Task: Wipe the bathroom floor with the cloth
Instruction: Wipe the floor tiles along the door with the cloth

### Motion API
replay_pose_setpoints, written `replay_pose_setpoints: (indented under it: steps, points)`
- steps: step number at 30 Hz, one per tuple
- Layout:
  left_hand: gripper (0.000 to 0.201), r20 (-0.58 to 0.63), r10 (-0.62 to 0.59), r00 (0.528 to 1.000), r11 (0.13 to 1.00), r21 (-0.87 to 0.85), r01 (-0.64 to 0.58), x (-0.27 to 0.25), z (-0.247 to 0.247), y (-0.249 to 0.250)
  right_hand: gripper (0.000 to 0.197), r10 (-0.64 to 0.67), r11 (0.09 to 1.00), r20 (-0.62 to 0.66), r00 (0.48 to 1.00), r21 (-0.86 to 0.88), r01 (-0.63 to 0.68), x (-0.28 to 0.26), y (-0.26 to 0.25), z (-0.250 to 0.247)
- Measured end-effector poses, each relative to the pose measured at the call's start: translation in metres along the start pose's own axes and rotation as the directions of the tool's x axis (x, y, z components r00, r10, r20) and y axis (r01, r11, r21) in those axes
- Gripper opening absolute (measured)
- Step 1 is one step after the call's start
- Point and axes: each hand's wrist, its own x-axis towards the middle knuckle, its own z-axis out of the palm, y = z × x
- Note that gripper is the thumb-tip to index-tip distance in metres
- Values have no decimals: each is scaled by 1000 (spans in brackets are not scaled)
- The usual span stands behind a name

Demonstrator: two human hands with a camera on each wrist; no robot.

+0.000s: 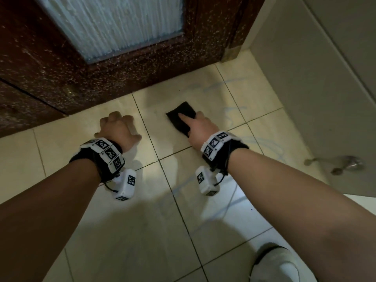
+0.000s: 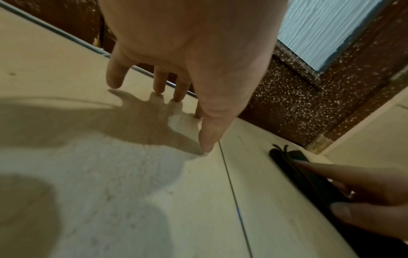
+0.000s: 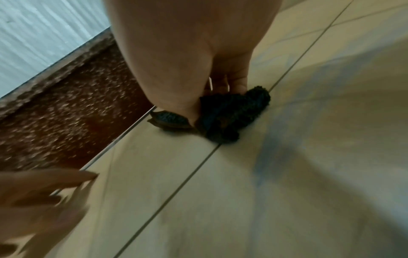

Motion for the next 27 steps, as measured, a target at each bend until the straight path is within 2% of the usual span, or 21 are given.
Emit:
replay_pose_setpoints:
  steps: [4,9,13,16,21,24,27]
  points:
    - [55,3,7,1000,1000,2,-7,-3,-1,1,67,66,998,-52,996,25,-65,12,40,-15]
    - [57,6,33,999,999,24,-33,-6,2,-4,64,223,973,-102,969,89,-214,15,83,-33]
    - [53,1,25,1000,999,28,-25,-6,0,-1,64,290,955,-184,939,124,-270,4,93,-30]
    - [50,-19,30,999,999,45,-29,-4,-2,3,65,283,957,-171,944,108,-268,1,91,-26]
    - [70,-7,0,1000,1000,-21,0,9,-2,3,59,288,958,-149,946,37,-286,9,91,-24]
    - [87,40,-21,999,1000,24,20,17,-2,6,58,297,955,-139,945,28,-296,21,90,-25]
    - [88,31,-38,999,998,52,36,21,-2,11,59,320,947,-163,933,22,-321,38,86,-32]
